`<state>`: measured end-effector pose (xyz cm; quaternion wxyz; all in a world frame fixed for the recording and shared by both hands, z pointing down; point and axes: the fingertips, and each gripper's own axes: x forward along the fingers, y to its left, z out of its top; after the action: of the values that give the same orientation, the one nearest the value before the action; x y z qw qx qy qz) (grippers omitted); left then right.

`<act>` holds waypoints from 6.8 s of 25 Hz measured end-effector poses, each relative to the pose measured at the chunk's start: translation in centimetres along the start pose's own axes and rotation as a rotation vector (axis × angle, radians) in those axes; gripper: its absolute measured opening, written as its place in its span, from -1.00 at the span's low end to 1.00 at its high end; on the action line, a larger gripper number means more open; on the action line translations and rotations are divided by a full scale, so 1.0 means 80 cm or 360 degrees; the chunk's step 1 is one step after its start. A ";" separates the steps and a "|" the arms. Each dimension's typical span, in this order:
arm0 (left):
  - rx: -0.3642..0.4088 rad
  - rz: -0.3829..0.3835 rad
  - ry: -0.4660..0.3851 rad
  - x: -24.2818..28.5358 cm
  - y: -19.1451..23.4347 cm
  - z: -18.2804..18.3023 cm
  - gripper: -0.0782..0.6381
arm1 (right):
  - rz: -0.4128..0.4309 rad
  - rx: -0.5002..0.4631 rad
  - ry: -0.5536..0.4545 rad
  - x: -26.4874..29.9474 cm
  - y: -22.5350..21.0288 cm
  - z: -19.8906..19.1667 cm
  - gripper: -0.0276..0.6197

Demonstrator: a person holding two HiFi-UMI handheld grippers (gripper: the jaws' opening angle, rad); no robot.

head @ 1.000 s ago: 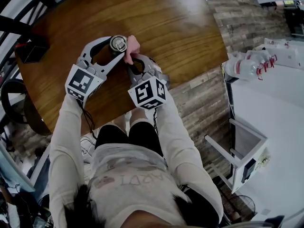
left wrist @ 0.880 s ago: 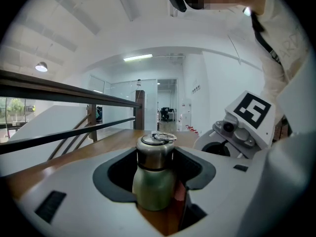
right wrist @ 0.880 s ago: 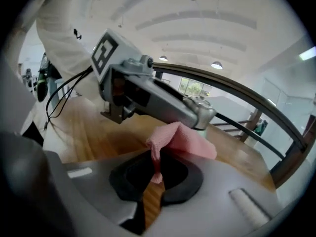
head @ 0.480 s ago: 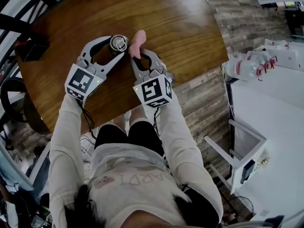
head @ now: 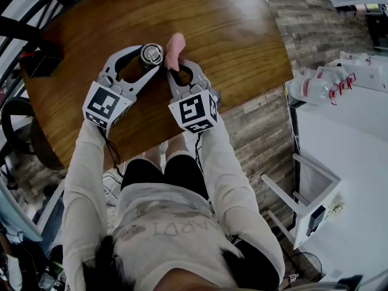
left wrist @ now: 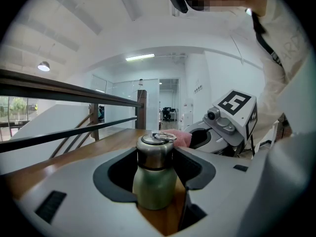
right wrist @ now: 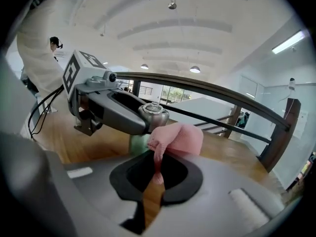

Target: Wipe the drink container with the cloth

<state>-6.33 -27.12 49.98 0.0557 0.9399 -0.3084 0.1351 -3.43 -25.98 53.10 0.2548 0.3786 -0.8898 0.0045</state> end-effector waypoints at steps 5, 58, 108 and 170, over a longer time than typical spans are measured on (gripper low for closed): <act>-0.0001 0.0009 -0.0009 0.000 -0.001 0.001 -0.14 | 0.0046 -0.0005 0.0069 0.002 0.014 -0.016 -0.85; -0.0007 0.0006 -0.0003 -0.001 0.002 -0.005 -0.14 | 0.0229 -0.0065 0.0088 0.054 0.114 -0.017 -0.85; -0.0080 0.0577 -0.0273 -0.163 -0.036 0.085 -0.76 | -0.0048 0.0452 -0.0296 -0.115 0.046 0.091 -0.84; -0.0098 0.1023 -0.0556 -0.270 -0.200 0.206 -0.76 | 0.0007 0.0315 -0.0713 -0.329 0.039 0.179 -0.84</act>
<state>-9.86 -5.15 27.66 -0.0148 0.8018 -0.5969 -0.0261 3.37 -8.98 29.22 0.0129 0.3912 -0.9202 0.0083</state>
